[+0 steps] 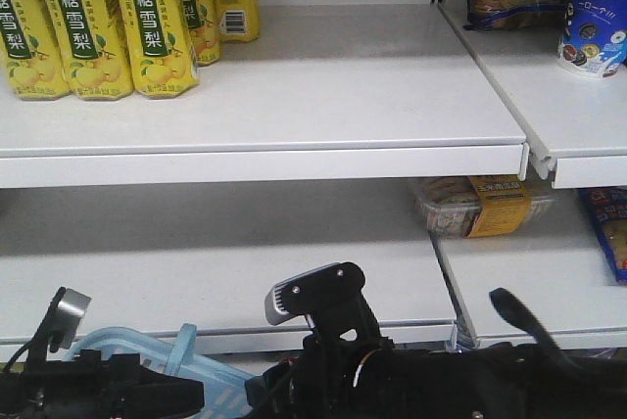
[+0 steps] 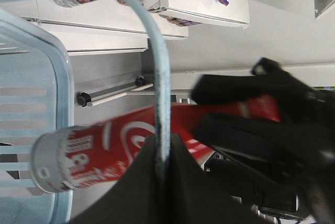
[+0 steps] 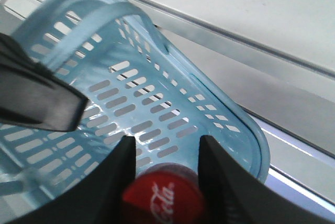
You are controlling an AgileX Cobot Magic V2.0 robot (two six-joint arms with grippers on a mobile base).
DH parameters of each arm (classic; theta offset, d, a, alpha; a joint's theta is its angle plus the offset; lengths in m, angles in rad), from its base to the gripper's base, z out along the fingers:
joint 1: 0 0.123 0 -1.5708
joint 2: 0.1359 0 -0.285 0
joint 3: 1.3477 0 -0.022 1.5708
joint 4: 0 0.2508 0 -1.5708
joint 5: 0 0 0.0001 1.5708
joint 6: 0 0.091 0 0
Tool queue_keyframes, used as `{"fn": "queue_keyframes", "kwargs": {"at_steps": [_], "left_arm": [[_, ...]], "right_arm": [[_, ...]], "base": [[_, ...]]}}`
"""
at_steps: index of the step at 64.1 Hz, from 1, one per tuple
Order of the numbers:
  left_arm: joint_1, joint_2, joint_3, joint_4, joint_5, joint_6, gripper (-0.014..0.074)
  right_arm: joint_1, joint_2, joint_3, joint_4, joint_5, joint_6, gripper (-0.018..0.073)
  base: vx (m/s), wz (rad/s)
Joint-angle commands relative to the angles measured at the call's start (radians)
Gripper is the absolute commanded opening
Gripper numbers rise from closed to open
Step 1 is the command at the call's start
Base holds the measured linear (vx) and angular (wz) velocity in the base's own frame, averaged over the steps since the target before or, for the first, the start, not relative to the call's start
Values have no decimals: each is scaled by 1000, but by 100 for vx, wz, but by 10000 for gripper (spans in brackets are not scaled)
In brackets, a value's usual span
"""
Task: Place coke in basket with both arms
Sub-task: 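Release the bottle into the basket held by the left gripper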
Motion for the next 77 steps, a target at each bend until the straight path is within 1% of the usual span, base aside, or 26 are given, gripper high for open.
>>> {"fn": "queue_keyframes", "kwargs": {"at_steps": [1, 8, 16, 25, 34, 49, 55, 66, 77], "left_arm": [[-3, -24, -15, -86, 75, 5, -6], [-3, -24, -15, -86, 75, 5, -6], [-3, -24, -15, -86, 75, 5, -6], [-3, -24, -15, -86, 75, 5, -6], [-3, -24, -15, -86, 75, 5, -6], [-3, -24, -15, -86, 75, 5, -6], [-3, -24, -15, -86, 75, 5, -6], [-3, -24, -15, -86, 74, 5, -6], [-3, -24, -15, -86, 74, 5, -6]], "right_arm": [[0, 23, -33, 69, -120, -5, 6], [0, 82, -47, 114, -147, -5, 14], [4, 136, -82, 115, -137, -5, 32], [4, 192, -128, 115, -91, -5, 74], [4, 230, -149, 117, -57, -5, 158], [4, 253, -149, 117, -32, -5, 337], [4, 253, -149, 118, -21, -5, 381], [4, 246, -149, 116, 17, -9, 397], [0, 186, -143, 59, 47, -14, 397]], "base": [[0, 0], [0, 0], [0, 0], [0, 0], [0, 0], [0, 0], [0, 0], [0, 0], [0, 0]]}}
